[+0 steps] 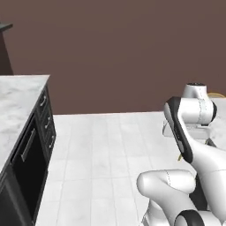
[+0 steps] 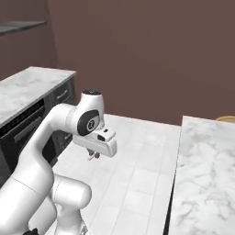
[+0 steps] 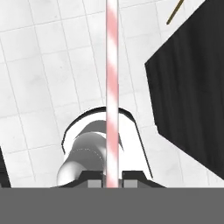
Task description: Take a straw from the drawer in front and place it inside the glass cup on the dining counter.
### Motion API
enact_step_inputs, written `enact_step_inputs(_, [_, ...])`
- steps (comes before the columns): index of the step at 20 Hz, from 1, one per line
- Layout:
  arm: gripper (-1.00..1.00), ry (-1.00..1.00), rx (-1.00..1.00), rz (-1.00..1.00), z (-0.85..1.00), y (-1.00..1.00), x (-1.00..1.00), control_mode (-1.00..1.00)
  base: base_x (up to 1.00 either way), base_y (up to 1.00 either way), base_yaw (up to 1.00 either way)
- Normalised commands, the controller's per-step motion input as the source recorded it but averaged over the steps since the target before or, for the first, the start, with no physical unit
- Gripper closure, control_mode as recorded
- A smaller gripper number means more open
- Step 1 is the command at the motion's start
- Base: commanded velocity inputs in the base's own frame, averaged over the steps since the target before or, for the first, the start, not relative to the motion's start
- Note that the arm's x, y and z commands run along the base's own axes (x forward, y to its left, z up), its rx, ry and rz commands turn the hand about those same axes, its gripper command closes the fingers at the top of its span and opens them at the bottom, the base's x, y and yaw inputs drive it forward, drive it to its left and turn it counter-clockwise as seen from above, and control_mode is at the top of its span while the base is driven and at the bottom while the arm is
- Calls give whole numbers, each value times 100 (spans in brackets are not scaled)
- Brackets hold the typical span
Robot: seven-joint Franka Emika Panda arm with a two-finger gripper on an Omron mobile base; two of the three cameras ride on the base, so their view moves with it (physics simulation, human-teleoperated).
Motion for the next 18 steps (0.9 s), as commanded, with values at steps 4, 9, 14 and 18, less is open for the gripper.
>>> enact_step_inputs(4, [100, 0, 0, 0, 0, 0, 0, 100, 100, 42, -44])
enact_step_inputs(9, [100, 0, 0, 0, 0, 0, 0, 100, 100, 22, -41])
enact_step_inputs(14, [100, 0, 0, 0, 0, 0, 0, 100, 100, 27, -36])
enact_step_inputs(18, [100, 0, 0, 0, 0, 0, 0, 100, 100, 40, -34])
